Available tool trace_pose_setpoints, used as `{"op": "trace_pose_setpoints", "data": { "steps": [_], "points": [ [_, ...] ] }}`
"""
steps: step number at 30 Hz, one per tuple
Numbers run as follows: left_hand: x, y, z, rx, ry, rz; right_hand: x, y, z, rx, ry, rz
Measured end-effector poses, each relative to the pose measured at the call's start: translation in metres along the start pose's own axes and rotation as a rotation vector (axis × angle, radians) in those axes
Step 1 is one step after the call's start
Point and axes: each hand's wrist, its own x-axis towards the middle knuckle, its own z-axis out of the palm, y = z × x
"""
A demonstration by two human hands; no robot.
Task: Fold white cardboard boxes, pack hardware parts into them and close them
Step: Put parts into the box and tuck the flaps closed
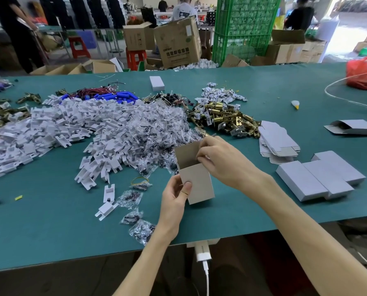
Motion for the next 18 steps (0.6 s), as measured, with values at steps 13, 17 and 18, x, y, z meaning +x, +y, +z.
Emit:
{"op": "trace_pose_setpoints", "data": {
  "steps": [13, 17, 18],
  "points": [
    [0.003, -0.005, 0.001, -0.069, 0.122, -0.050, 0.001, 0.058, 0.059, 0.345, 0.163, 0.362],
    [0.003, -0.006, 0.001, -0.061, 0.128, -0.046, 0.002, 0.062, 0.084, 0.284, 0.031, 0.381],
    [0.003, -0.007, 0.000, -0.055, 0.127, -0.043, 0.003, 0.060, 0.089, 0.253, 0.023, 0.373]
  ]
}}
